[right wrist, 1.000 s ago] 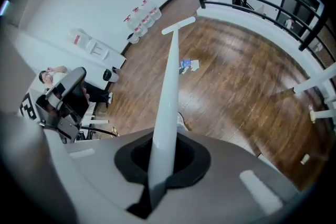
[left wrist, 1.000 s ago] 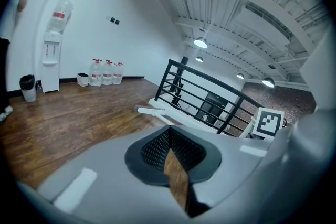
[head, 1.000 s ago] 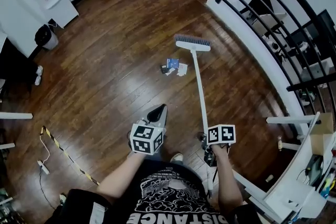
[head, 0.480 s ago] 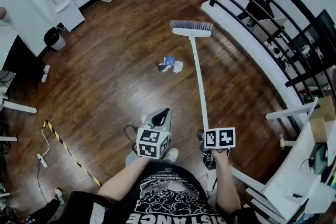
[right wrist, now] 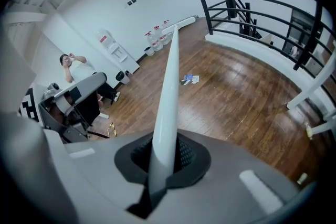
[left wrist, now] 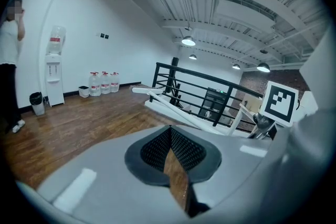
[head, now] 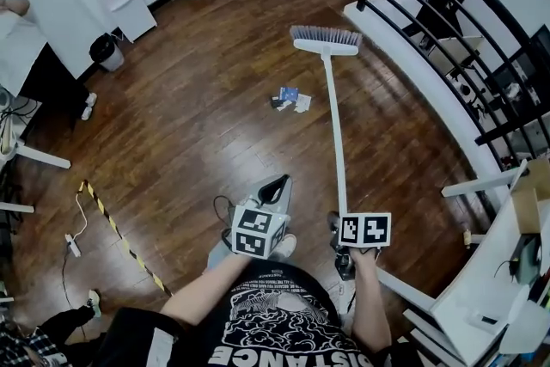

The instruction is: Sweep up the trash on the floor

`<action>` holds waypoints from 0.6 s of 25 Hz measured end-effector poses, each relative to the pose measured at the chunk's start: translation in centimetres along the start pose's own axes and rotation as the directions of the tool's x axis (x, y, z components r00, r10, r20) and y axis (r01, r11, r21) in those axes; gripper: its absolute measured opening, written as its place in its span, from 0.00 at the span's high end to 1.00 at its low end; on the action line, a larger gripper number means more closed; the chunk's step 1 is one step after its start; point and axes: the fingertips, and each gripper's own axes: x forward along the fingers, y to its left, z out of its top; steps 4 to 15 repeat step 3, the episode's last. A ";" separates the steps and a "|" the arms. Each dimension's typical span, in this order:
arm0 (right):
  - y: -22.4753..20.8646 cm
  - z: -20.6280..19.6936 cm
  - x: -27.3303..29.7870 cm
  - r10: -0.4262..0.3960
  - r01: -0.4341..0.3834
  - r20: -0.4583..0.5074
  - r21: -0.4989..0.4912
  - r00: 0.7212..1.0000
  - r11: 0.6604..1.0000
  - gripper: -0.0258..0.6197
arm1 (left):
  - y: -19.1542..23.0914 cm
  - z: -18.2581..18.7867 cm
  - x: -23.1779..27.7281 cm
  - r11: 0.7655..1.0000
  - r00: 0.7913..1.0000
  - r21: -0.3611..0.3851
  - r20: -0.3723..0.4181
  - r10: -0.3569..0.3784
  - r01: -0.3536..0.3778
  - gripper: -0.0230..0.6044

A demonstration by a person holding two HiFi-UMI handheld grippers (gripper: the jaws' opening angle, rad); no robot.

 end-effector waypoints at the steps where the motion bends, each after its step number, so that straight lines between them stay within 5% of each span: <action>1: 0.1 -0.2 -0.1 -0.002 0.002 0.002 -0.004 1.000 1.000 0.96 | -0.2 -0.1 -0.2 1.000 1.000 0.001 0.001 -0.002 0.002 0.96; 15: 0.3 -0.6 -0.4 -0.009 0.009 0.006 -0.013 1.000 1.000 0.96 | -0.6 -0.2 -0.7 1.000 1.000 0.006 0.002 -0.007 0.007 0.96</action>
